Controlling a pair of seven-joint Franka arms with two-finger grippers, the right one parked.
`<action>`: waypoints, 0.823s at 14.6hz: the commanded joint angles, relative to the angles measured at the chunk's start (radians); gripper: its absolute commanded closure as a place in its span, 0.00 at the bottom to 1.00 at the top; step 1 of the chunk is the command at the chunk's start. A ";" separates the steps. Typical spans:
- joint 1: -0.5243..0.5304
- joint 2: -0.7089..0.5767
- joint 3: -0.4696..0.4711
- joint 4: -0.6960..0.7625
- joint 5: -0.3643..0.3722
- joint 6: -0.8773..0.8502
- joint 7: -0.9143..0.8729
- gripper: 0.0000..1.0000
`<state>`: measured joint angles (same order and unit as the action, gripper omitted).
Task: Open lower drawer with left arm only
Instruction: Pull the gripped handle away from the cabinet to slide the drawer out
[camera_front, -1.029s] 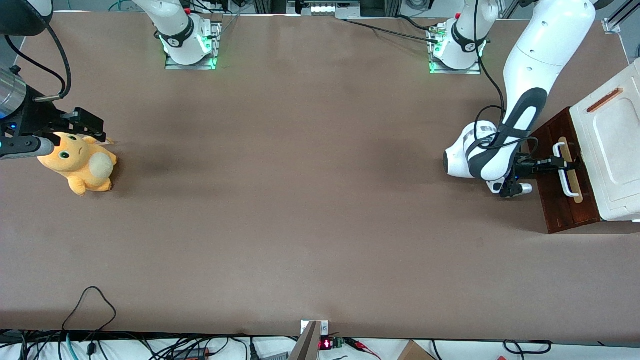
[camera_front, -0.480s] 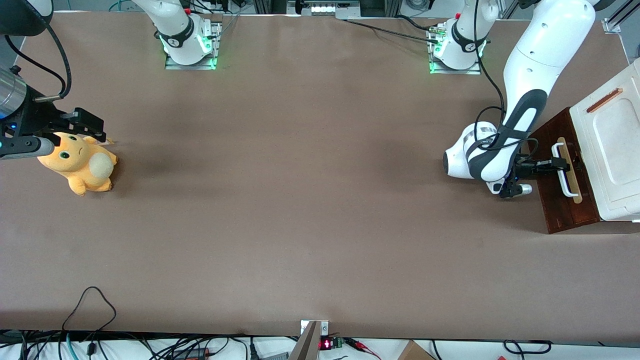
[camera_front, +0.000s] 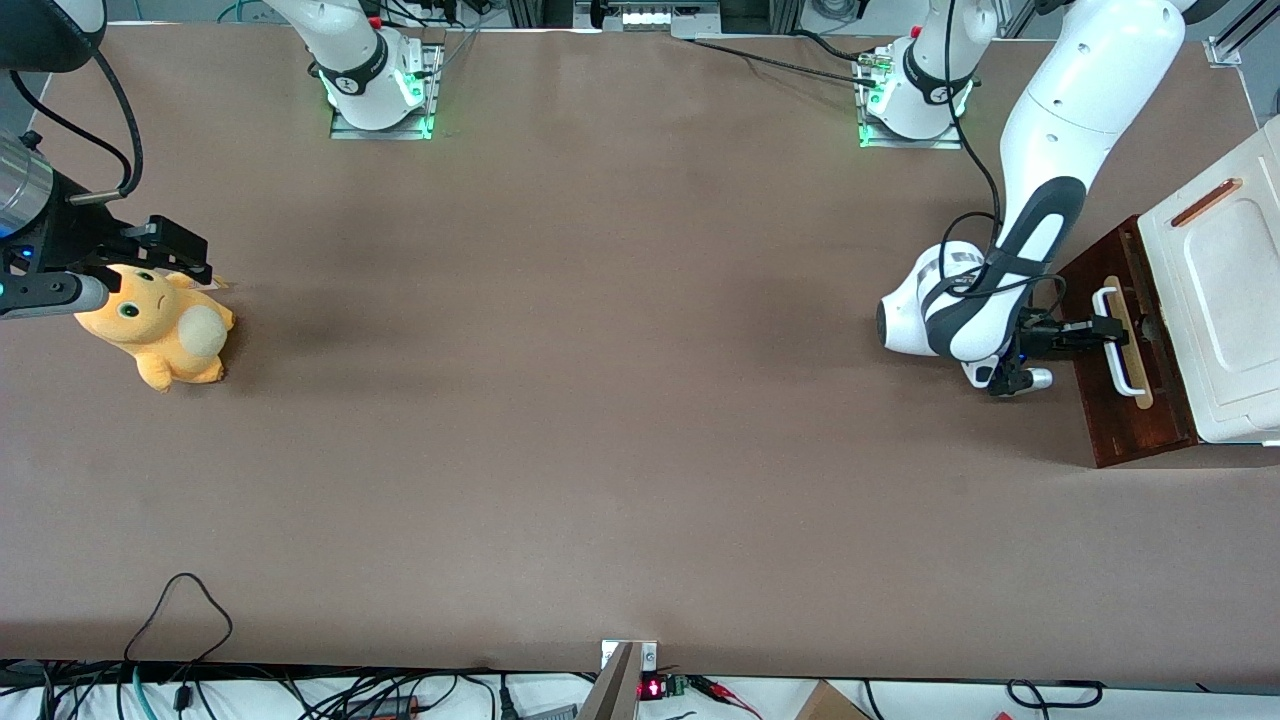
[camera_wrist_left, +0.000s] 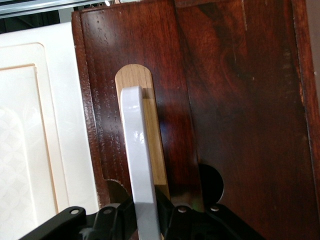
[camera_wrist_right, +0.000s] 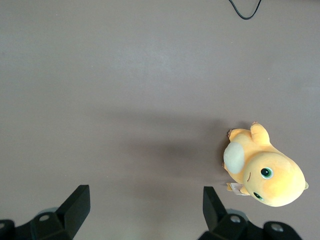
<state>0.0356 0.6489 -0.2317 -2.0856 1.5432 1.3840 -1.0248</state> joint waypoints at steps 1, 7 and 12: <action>-0.043 -0.003 -0.035 0.045 0.012 0.004 0.046 1.00; -0.135 -0.005 -0.067 0.067 -0.024 -0.011 0.054 1.00; -0.160 -0.005 -0.103 0.076 -0.063 -0.039 0.046 0.99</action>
<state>-0.0920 0.6468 -0.3197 -2.0520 1.4581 1.3438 -1.0246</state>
